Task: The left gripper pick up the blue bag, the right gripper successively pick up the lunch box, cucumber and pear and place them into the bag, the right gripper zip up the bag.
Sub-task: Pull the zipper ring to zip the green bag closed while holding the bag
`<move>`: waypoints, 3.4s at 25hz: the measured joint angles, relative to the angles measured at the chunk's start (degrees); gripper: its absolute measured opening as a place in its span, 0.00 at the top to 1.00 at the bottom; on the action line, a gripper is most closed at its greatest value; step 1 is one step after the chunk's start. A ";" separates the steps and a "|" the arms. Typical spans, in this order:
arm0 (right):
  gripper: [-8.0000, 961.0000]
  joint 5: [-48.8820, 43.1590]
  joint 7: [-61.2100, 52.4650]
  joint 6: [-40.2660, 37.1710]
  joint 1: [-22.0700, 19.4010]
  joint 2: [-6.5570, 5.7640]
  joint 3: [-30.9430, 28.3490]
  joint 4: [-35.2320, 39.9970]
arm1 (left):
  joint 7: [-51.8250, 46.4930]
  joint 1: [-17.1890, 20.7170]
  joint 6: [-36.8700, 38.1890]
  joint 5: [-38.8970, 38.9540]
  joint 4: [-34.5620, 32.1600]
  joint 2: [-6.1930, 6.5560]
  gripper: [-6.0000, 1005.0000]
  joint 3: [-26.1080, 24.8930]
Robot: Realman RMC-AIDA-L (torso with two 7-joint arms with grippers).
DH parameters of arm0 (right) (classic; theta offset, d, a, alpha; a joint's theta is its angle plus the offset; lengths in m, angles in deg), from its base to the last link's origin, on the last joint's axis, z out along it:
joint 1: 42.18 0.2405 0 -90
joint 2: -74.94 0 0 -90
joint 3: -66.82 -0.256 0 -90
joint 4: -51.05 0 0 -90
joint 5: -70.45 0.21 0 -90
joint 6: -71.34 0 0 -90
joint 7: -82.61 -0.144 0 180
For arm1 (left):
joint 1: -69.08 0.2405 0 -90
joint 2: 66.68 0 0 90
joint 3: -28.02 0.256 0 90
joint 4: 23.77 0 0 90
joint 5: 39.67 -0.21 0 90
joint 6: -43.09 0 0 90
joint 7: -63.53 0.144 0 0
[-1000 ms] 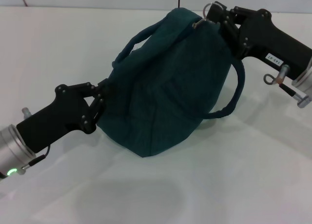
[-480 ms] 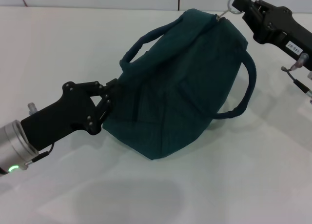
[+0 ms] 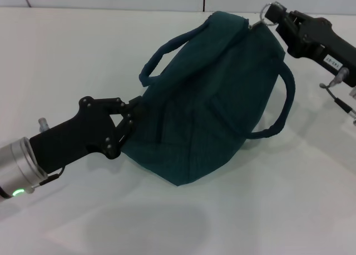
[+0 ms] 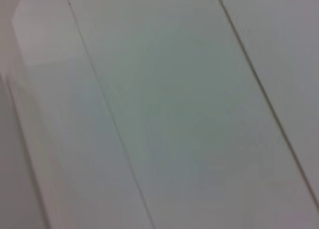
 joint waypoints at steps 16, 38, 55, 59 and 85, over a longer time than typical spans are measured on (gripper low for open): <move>0.93 -0.90 -0.57 -14.98 -3.64 0.21 2.22 -0.31 | 0.06 -0.17 -1.99 1.54 -1.60 1.09 0.94 -1.51; 0.92 -0.89 0.11 -11.86 -3.54 0.24 2.26 -1.74 | -13.03 -0.42 -1.58 3.11 -5.02 1.23 0.62 -2.35; 0.92 -0.87 0.93 -12.27 -3.19 0.27 2.27 -1.55 | -63.54 -9.36 2.32 -19.27 -33.09 2.75 0.44 -1.80; 0.91 -0.87 1.54 -12.32 -3.17 0.34 2.23 -1.50 | -70.97 -13.97 2.09 -27.78 -35.54 2.14 0.44 -1.83; 0.91 0.01 1.61 -12.45 -3.40 0.23 1.96 -1.57 | -73.52 -15.45 1.38 -31.04 -38.17 0.95 0.89 -1.72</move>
